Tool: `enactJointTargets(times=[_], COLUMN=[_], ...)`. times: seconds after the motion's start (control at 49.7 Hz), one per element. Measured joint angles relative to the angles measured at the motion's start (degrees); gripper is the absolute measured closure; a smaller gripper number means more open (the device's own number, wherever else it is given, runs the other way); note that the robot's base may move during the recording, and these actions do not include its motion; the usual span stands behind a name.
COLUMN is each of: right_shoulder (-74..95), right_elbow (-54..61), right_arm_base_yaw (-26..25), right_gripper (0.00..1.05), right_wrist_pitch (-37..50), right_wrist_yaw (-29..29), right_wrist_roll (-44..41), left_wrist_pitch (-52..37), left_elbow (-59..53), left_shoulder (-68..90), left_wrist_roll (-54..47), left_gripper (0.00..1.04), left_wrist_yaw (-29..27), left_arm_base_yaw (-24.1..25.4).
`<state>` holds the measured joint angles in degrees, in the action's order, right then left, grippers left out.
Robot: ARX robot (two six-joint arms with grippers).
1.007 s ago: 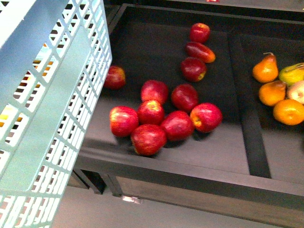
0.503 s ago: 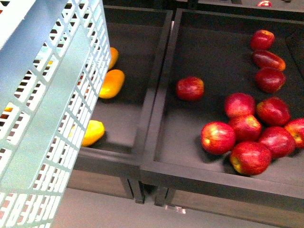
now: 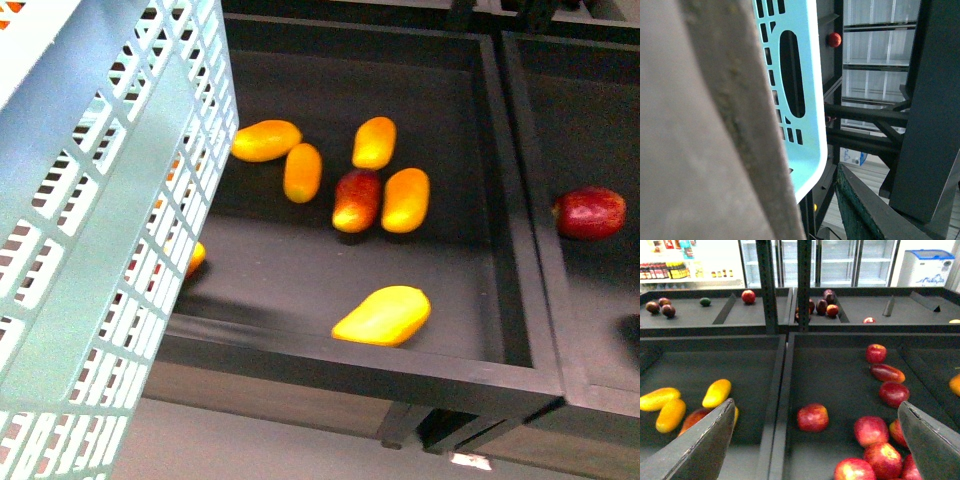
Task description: Pick mango and avocado into basket
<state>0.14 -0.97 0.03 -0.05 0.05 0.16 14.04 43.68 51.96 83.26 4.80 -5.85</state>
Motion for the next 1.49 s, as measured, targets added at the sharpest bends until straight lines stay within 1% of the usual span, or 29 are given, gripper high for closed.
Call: enactJointTargets(times=[0.987,1.087,1.168,1.208,1.228,1.269,1.329,1.49], right_shoulder=[0.09,0.02,0.02,0.02,0.02,0.02,0.02,0.02], right_elbow=[0.00,0.00,0.00,0.00,0.00,0.00,0.00,0.00], right_arm_base_yaw=[-0.04,-0.09,-0.09,-0.09,-0.09,-0.09,-0.09,-0.09], right_gripper=[0.09,0.09,0.09,0.09,0.09,0.09,0.09,0.09], right_wrist_pitch=[-0.02,-0.02,-0.02,-0.02,-0.02,-0.02,-0.02,-0.02], right_wrist_yaw=[-0.35,-0.44,-0.28,-0.28,-0.28,-0.09,-0.11,-0.07], right_wrist_roll=[0.00,-0.02,-0.02,-0.02,-0.02,-0.02,-0.02,-0.02], left_wrist_pitch=[-0.07,-0.07,-0.07,0.98,1.55,0.83,-1.95,-6.21], left_elbow=[0.02,0.02,0.02,0.37,0.85,2.03,4.50,12.09], left_shoulder=[-0.04,0.04,0.04,0.46,1.38,3.85,8.92,19.43], left_wrist_roll=[-0.35,-1.07,-1.31,-2.78,-5.51,-11.58,-20.00,-24.59], left_gripper=[0.76,0.76,0.76,0.76,0.76,0.76,0.76,0.76], left_wrist_yaw=[-0.17,-1.70,-1.33,1.36,5.01,8.52,9.27,6.05], left_arm_base_yaw=[0.04,0.42,0.39,0.68,0.79,0.44,-1.62,-5.79])
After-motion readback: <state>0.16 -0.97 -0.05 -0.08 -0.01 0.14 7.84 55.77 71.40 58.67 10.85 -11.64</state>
